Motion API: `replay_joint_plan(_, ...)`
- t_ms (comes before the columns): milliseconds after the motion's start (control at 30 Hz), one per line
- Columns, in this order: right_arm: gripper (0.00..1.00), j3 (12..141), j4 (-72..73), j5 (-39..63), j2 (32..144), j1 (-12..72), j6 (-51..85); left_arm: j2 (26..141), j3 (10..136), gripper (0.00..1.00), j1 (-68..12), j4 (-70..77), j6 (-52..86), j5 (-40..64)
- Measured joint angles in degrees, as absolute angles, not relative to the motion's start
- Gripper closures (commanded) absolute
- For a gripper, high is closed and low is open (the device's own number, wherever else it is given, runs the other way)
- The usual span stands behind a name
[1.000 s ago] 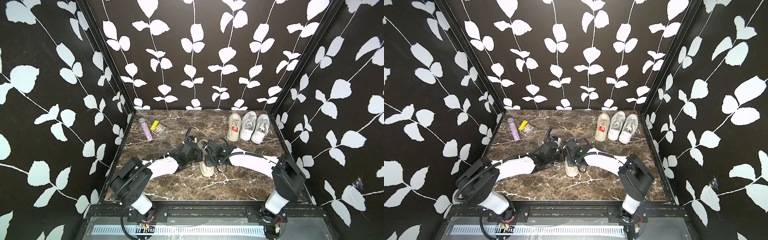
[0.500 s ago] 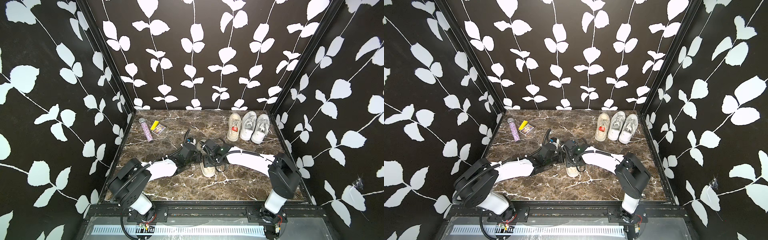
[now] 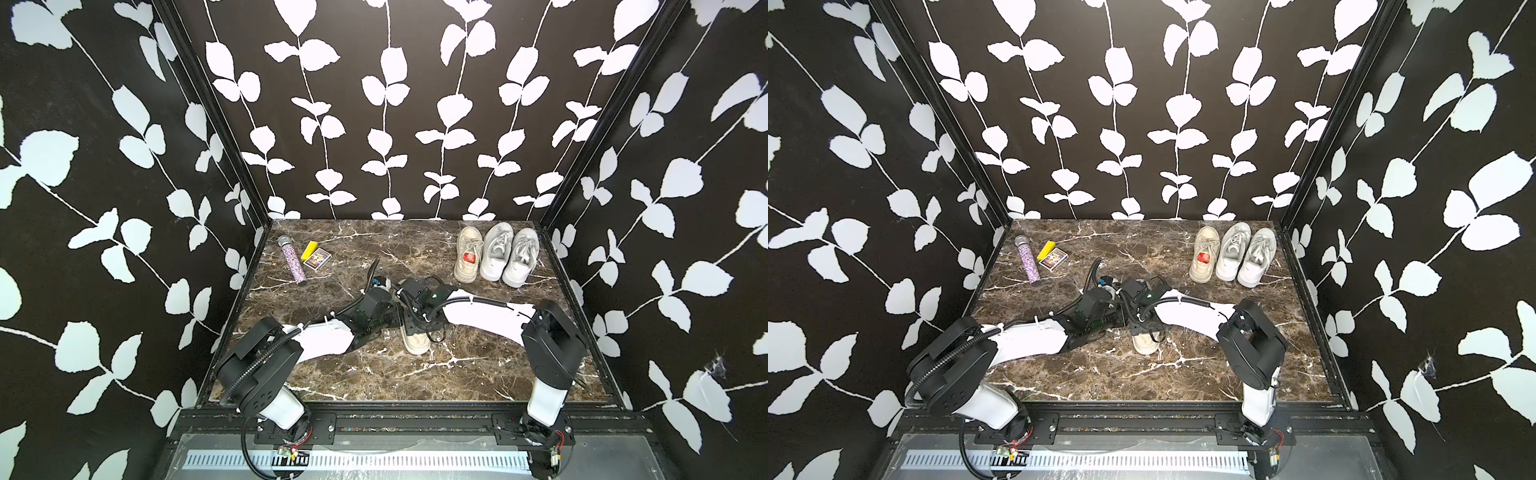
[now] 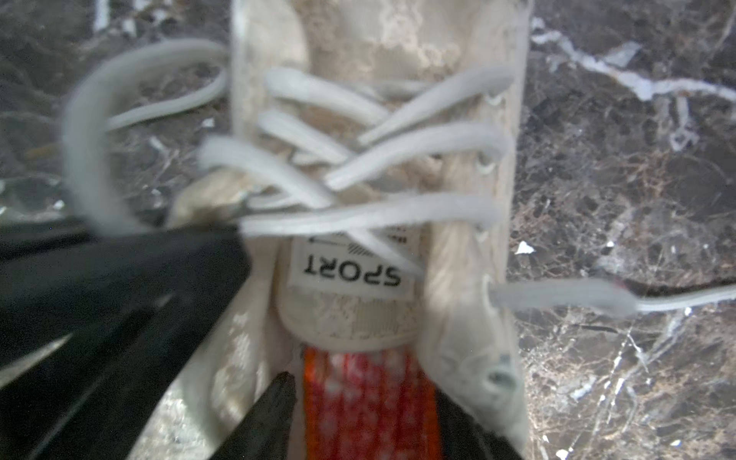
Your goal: Remove the insole from the shoe
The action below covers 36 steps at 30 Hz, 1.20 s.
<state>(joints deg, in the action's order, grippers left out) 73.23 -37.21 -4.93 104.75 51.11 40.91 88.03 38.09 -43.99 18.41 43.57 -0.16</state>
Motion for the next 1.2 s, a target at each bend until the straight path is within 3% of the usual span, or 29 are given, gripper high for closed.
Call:
replay_joint_plan(300, 0.43, 75.4, -37.3, -4.9, 107.6, 51.2, 40.9, 88.0, 37.5, 1.0, -43.9, 18.6, 43.9, -0.3)
replay_joint_plan(433, 0.47, 76.7, -38.3, -4.9, 109.0, 51.2, 41.1, 87.8, 37.5, 1.0, -43.9, 18.1, 43.8, -0.6)
replay_joint_plan(667, 0.66, 78.4, -38.9, -5.5, 111.2, 51.4, 41.1, 87.4, 37.5, 1.0, -44.0, 18.3, 43.8, -1.0)
replay_joint_plan(967, 0.99, 72.3, -30.4, -6.6, 107.6, 51.4, 43.4, 87.4, 37.5, 1.0, -44.1, 18.4, 43.8, -1.2)
replay_joint_plan(1200, 1.0, 66.2, -23.0, -6.6, 103.2, 51.3, 44.0, 87.4, 37.8, 1.0, -44.1, 17.7, 43.1, -1.1)
